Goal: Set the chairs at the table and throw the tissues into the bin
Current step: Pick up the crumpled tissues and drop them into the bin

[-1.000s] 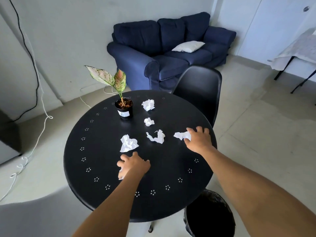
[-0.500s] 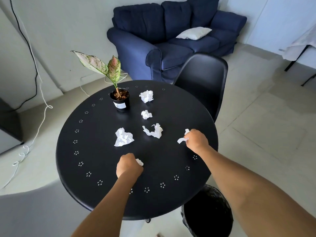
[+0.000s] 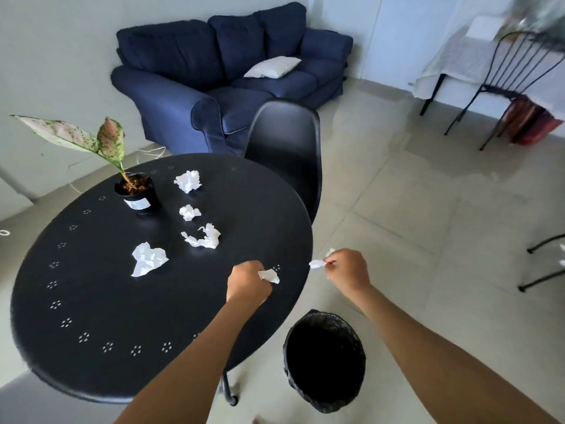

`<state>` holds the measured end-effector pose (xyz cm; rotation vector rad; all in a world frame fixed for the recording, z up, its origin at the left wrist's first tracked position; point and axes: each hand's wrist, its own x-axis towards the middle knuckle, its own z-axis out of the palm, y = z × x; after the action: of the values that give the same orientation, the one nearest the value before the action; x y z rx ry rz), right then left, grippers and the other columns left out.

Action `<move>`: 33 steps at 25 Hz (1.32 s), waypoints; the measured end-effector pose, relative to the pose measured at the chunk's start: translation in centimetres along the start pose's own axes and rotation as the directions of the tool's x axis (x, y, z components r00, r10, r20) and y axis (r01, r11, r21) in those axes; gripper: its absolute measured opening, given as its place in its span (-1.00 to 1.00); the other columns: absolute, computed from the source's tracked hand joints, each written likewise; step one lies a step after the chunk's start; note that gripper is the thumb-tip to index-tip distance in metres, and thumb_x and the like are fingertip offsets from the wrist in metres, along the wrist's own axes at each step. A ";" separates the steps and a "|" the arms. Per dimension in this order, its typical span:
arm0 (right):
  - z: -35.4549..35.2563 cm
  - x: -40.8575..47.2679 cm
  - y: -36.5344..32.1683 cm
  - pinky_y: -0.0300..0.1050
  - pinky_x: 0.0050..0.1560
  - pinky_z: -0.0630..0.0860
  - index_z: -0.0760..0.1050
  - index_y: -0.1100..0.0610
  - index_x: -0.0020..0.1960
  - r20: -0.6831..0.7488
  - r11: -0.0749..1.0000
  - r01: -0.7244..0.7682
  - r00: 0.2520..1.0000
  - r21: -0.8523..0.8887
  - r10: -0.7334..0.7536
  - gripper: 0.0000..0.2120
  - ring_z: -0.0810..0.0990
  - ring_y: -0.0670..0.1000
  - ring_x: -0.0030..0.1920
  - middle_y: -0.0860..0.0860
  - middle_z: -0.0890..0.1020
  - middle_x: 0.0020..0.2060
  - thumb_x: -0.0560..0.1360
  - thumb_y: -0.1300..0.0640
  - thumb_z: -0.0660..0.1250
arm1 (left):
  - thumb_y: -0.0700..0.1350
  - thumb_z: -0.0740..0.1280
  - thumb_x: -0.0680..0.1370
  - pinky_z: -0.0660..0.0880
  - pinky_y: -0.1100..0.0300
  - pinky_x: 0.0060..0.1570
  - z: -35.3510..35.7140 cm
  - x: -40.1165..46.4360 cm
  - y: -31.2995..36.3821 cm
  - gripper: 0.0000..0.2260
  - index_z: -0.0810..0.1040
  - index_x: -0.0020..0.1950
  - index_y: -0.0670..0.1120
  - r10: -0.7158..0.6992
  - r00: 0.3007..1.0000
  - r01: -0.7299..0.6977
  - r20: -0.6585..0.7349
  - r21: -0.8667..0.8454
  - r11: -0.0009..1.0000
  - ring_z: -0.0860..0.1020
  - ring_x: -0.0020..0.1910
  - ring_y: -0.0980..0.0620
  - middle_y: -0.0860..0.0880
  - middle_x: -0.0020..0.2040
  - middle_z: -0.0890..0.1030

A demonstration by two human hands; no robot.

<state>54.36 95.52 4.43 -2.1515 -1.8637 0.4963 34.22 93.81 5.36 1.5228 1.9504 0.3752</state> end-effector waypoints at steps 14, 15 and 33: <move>9.2 -10.1 17.5 -0.15 -0.05 0.46 0.63 0.19 0.07 0.182 0.883 -0.427 0.901 0.197 0.394 -0.74 0.60 0.16 0.04 0.20 0.60 -0.03 0.51 0.22 0.19 | -0.03 0.33 0.44 0.56 0.20 0.02 20.2 -3.3 0.1 -0.89 0.66 -0.17 0.01 0.039 0.932 -0.086 0.359 0.113 0.990 0.64 -0.01 -0.03 -0.02 -0.10 0.70; 11.0 -9.7 18.2 -0.15 0.00 0.47 0.62 0.20 0.09 0.196 0.870 -0.445 0.892 0.212 0.408 -0.74 0.60 0.16 0.07 0.21 0.59 0.01 0.50 0.24 0.21 | -0.05 0.33 0.47 0.52 0.21 0.07 21.7 -2.6 -0.7 -0.84 0.67 -0.03 -0.03 0.040 0.935 -0.085 0.353 0.115 0.990 0.63 0.06 -0.03 -0.04 0.00 0.68; 27.1 -6.3 26.0 -0.14 0.32 0.42 0.42 0.11 0.37 0.366 0.787 -0.556 0.814 0.268 0.451 -0.60 0.51 0.04 0.30 0.05 0.54 0.31 0.54 0.16 0.21 | 0.06 0.29 0.53 0.42 0.13 0.28 36.7 5.1 -7.8 -0.57 0.44 0.39 0.02 0.029 0.913 -0.122 0.408 0.203 0.972 0.49 0.33 -0.03 0.01 0.35 0.53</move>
<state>65.85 84.49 -30.16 -2.3860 -1.1279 1.2199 50.70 90.77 -28.61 1.6661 1.6496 -0.1314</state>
